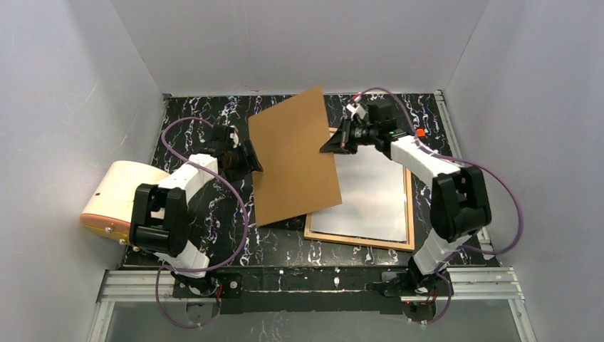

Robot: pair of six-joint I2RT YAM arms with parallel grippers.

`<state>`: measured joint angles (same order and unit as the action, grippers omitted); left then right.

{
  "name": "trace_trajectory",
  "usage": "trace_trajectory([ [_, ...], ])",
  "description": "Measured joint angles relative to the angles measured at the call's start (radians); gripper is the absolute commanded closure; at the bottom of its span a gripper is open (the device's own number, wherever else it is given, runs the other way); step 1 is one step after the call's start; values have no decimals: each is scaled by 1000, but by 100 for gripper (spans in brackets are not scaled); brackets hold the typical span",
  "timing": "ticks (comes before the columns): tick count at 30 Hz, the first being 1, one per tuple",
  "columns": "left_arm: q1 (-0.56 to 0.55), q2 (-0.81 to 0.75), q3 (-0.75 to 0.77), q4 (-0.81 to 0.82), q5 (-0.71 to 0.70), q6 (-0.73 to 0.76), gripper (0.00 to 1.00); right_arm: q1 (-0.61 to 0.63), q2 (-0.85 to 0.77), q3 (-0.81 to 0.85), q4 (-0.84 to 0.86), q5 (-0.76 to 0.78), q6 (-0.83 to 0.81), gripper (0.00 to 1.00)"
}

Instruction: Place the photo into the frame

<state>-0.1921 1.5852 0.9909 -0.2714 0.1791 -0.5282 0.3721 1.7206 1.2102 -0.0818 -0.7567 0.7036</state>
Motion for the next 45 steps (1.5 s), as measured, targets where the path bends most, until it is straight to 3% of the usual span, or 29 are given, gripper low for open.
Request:
trace_trajectory([
  [7, -4, -45, 45, -13, 17, 2, 14, -121, -176, 121, -128, 183, -35, 99],
  [15, -149, -35, 120, -5, -2, -3, 14, -182, -352, 231, -380, 474, -113, 99],
  [22, -359, 188, 271, 31, -14, 13, 26, -189, -439, 311, -542, 797, -144, 99],
  [27, -442, 355, 378, 4, -55, 40, 34, -197, -455, 367, -621, 959, -178, 99],
  [36, -467, 424, 417, -45, -100, 44, 60, -197, -492, 372, -686, 1040, -207, 99],
  [45, -468, 425, 420, -51, -117, 35, 68, -197, -496, 372, -688, 1044, -216, 99],
])
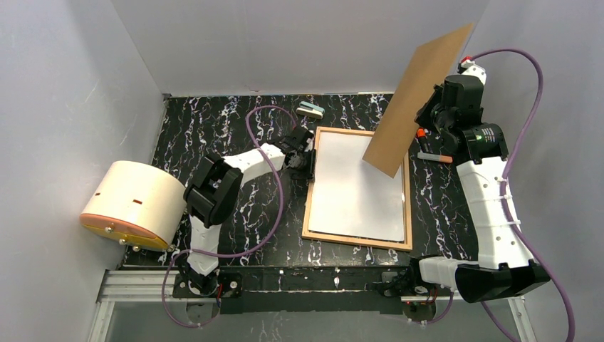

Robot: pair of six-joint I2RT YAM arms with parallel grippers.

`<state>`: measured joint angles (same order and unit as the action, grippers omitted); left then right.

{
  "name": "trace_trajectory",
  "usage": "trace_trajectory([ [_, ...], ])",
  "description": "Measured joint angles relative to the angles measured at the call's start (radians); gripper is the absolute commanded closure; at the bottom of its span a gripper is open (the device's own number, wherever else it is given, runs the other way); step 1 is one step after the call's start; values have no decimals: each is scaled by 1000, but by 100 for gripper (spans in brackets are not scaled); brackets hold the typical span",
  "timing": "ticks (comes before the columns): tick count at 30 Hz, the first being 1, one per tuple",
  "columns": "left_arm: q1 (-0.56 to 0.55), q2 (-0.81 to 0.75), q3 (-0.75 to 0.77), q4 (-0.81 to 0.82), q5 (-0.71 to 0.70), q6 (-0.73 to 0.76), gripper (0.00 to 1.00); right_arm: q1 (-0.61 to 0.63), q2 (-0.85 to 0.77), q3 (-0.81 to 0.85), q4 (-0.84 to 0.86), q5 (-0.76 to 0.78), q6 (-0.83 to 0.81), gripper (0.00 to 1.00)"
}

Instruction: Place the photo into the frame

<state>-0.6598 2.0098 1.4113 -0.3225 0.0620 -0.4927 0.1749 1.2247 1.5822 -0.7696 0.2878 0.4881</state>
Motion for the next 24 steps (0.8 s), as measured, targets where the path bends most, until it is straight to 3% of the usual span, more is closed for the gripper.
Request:
trace_trajectory([
  [8, 37, -28, -35, -9, -23, -28, 69, 0, 13, 21, -17, -31, -4, 99],
  [24, 192, -259, -300, -75, -88, -24, 68, 0, 56, 84, -48, -178, 4, 99],
])
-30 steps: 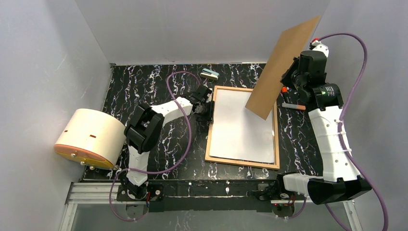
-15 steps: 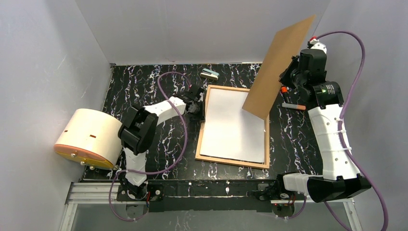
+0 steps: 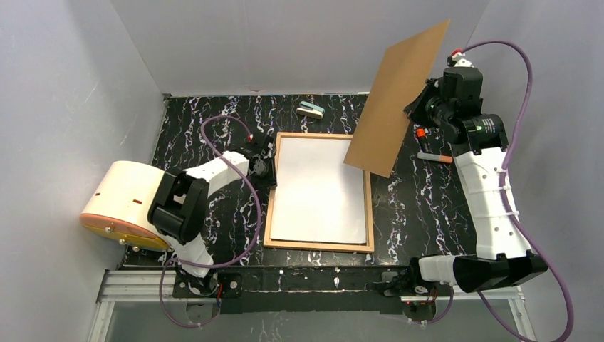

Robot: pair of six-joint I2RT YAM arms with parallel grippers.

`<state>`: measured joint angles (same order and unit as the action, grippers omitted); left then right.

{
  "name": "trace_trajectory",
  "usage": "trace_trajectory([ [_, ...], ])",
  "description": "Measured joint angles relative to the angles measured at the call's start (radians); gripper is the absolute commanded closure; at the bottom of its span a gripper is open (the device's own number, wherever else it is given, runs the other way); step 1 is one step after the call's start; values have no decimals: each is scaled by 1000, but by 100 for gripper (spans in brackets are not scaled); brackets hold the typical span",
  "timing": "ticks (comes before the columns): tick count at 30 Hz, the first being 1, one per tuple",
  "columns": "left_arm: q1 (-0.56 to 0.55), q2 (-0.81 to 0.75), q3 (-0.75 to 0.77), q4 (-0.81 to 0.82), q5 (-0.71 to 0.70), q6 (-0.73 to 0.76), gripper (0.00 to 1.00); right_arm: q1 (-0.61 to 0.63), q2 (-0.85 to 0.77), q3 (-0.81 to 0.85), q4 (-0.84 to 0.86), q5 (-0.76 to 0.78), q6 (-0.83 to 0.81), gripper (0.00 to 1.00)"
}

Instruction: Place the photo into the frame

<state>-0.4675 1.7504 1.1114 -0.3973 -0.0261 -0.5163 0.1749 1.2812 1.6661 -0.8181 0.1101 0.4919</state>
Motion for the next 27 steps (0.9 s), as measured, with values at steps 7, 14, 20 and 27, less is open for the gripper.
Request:
trace_trajectory([
  [7, 15, -89, -71, -59, -16, -5, 61, 0, 63, 36, -14, -104, -4, 99],
  [14, 23, -118, -47, -108, -22, -11, 49, 0, 146, 84, -106, -183, -30, 99],
  [20, 27, -131, 6, -137, -34, 0, 36, 1, 196, 190, -200, -204, -73, 99],
  [27, 27, -135, 109, -168, -46, 8, 14, 12, 260, 332, -332, -254, -130, 99],
])
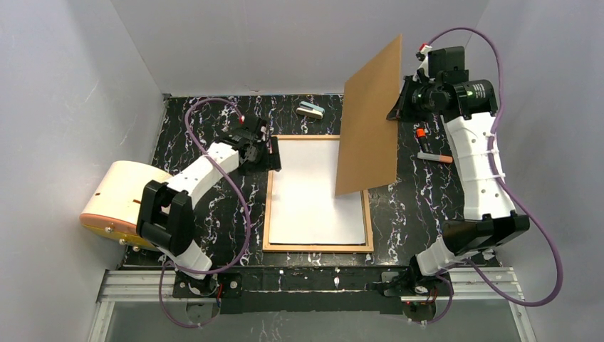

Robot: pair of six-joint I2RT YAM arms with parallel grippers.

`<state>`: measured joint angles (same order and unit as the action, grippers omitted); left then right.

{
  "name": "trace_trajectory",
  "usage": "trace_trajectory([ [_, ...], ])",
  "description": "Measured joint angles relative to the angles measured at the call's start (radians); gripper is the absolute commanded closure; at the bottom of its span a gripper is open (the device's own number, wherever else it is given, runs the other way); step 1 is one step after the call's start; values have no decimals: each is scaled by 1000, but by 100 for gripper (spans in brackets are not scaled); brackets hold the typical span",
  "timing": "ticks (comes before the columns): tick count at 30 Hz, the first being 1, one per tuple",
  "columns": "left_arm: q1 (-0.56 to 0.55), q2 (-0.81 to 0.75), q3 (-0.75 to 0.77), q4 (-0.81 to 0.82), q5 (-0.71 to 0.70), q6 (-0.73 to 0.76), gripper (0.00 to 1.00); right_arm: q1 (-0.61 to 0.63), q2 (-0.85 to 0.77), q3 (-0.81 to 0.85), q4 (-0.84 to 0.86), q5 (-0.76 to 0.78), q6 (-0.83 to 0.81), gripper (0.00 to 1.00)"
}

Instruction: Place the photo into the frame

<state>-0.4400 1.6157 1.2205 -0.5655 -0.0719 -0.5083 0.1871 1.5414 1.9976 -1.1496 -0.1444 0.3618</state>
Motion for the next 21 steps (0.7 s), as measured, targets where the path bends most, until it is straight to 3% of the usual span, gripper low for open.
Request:
trace_trajectory([
  [6, 4, 30, 162, -12, 13, -2, 12, 92, 105, 143, -145, 53, -27, 99],
  [13, 7, 147, 307, 13, 175, -32, 12, 261, 184, 211, -234, 164, -25, 99],
  [21, 6, 184, 390, 96, 354, -106, 11, 273, 201, 228, -226, 247, -9, 99],
])
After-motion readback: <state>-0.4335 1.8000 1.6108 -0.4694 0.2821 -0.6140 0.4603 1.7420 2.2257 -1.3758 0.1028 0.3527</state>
